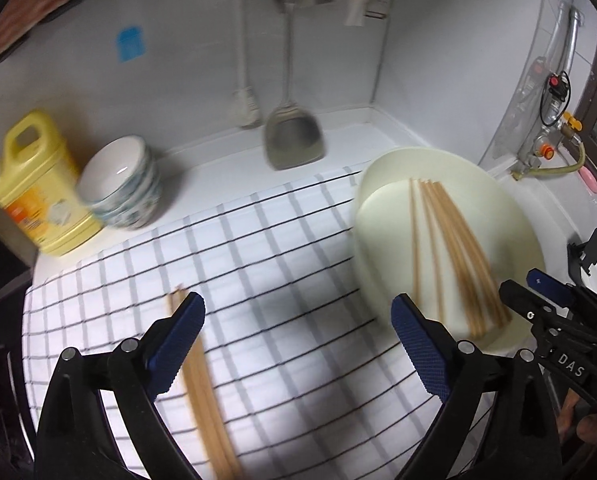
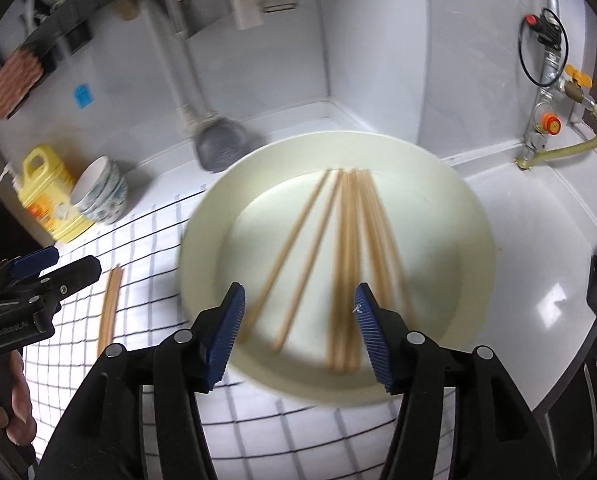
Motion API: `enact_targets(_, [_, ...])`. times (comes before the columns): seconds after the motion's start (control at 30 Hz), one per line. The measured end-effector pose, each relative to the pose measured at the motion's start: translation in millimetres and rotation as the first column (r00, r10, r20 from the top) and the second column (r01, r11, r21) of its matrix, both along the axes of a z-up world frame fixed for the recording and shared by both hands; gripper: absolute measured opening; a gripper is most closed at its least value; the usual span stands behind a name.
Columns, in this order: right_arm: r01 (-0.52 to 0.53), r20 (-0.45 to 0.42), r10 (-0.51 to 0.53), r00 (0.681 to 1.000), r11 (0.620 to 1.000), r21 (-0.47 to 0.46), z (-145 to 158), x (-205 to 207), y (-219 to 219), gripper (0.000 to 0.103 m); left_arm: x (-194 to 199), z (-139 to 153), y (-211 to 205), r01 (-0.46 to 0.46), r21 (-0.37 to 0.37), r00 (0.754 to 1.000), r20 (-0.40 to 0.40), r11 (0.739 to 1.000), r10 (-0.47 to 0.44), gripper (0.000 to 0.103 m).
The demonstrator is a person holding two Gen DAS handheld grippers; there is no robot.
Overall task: Organize utensils
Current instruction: 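Move both open tools back to the remaining chopstick row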
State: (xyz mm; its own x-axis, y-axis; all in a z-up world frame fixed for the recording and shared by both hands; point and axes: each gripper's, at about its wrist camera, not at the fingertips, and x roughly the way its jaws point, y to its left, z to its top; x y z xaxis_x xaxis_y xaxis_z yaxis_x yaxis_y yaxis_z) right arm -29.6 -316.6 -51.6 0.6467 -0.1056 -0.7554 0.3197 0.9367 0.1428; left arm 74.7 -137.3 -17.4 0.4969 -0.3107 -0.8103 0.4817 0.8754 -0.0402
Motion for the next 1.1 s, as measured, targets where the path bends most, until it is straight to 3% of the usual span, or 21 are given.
enact_targets(0.3, [-0.079,-0.014,0.079,0.997,0.997,0.003,-4,-9,71,0.061,-20,-9,85,-0.085,0.022,0.996,-0.015,0.996,0.085,0.096])
enact_targets(0.63, [-0.162,-0.045,0.162,0.986,0.987,-0.006,-18,-14,138,0.066,-37,-42,166,-0.194,0.035,0.978,-0.075,0.980,0.196,0.097])
enact_targets(1.1, [-0.220,-0.098,0.221,0.970,0.975,0.016,-67,5,199,0.068,-38,-77,224,-0.259,0.040,0.960,-0.104,0.965,0.262,0.097])
